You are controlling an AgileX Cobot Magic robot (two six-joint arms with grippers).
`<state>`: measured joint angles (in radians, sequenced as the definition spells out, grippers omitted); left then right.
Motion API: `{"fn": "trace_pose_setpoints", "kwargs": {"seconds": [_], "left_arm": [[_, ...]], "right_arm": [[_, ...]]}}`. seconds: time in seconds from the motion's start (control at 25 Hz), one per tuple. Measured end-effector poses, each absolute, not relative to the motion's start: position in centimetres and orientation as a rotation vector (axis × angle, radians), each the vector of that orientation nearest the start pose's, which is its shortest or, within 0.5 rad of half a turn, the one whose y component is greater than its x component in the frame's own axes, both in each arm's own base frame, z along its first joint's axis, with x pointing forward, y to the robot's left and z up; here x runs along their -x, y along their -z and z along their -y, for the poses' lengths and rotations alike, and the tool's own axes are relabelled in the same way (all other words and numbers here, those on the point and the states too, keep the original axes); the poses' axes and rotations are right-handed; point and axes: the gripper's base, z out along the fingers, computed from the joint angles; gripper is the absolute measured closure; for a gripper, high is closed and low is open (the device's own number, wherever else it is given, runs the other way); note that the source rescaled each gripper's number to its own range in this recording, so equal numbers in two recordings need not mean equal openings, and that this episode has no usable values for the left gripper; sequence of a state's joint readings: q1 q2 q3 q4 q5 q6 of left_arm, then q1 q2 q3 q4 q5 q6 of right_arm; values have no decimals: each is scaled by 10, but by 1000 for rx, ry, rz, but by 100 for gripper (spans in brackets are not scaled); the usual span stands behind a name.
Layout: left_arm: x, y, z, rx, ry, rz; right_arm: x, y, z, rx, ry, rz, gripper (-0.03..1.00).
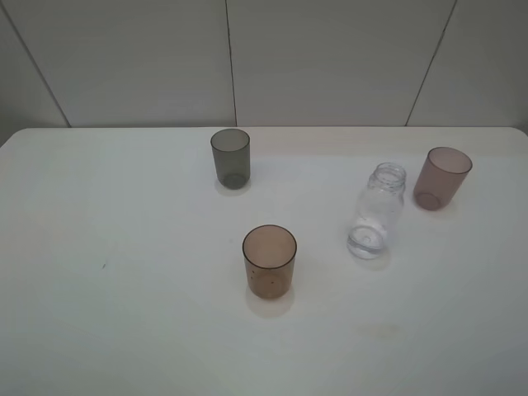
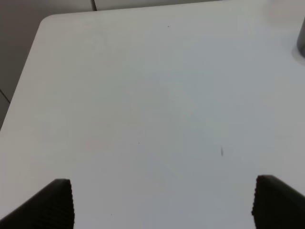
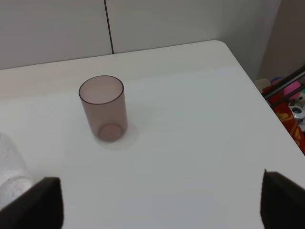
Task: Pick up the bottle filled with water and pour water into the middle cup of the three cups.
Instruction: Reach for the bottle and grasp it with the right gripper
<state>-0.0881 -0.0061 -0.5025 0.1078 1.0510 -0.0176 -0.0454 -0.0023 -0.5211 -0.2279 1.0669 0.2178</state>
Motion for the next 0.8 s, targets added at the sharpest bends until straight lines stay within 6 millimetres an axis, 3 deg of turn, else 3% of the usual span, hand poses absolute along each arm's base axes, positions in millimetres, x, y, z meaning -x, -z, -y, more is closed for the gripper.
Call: {"fn": "trace_pose_setpoints", "kwargs": {"seconds": [0.2, 0.36, 0.64, 0.8], "left_arm": [[5, -279, -9, -66, -62, -2021], [5, -279, -9, -66, -62, -2021], [5, -279, -9, -66, -62, -2021], [5, -279, -9, -66, -62, -2021]], "right_arm": [[8, -284, 18, -278, 161, -2001, 29], [-6, -293, 14, -275, 103, -2064, 29], [-60, -326, 6, -270, -52, -2122, 29], [-96, -336, -3, -171, -141, -2040, 29]]}}
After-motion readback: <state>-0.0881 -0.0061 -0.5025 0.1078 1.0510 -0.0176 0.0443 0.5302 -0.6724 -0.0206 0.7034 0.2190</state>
